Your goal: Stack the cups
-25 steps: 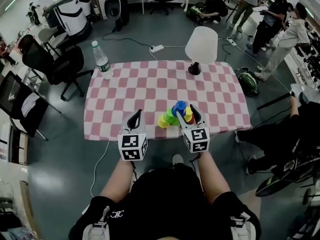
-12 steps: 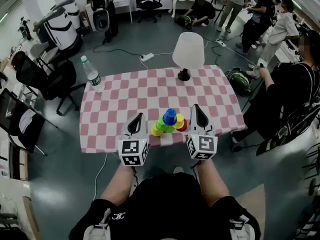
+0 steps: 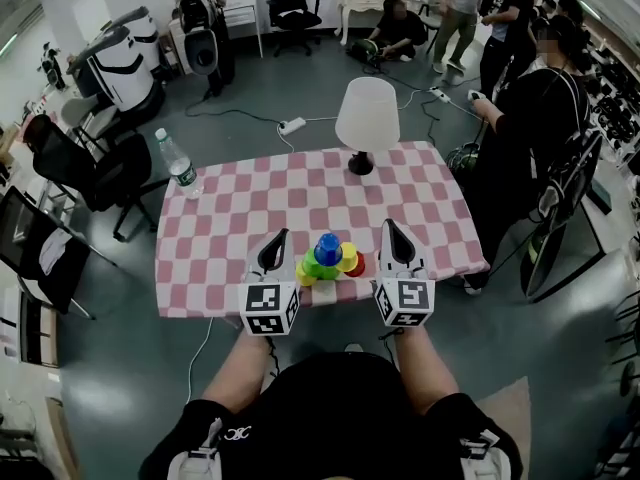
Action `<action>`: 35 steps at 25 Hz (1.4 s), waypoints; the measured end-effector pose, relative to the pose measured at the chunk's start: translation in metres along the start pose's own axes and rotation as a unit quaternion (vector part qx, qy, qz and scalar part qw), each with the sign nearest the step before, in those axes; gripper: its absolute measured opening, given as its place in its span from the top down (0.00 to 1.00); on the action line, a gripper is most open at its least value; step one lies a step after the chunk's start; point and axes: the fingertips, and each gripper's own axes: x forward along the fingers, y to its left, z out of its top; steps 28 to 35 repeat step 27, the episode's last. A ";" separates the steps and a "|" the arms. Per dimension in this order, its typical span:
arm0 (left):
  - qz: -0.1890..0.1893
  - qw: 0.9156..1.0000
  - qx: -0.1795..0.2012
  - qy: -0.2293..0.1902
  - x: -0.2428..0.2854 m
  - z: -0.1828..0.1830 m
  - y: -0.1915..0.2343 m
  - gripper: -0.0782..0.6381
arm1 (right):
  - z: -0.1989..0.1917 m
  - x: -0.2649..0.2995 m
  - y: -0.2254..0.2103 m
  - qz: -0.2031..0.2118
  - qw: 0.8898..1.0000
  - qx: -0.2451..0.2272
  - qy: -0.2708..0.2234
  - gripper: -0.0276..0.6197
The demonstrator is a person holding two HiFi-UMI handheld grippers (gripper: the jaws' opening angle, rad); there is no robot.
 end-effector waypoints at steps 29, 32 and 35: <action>0.024 1.000 0.002 0.006 0.037 -0.002 -0.017 0.87 | -0.009 0.031 -0.024 0.055 0.998 0.021 -0.001 0.95; 0.024 1.000 0.002 0.006 0.037 -0.002 -0.017 0.87 | -0.009 0.031 -0.024 0.055 0.998 0.021 -0.001 0.95; 0.024 1.000 0.002 0.006 0.037 -0.002 -0.017 0.87 | -0.009 0.031 -0.024 0.055 0.998 0.021 -0.001 0.95</action>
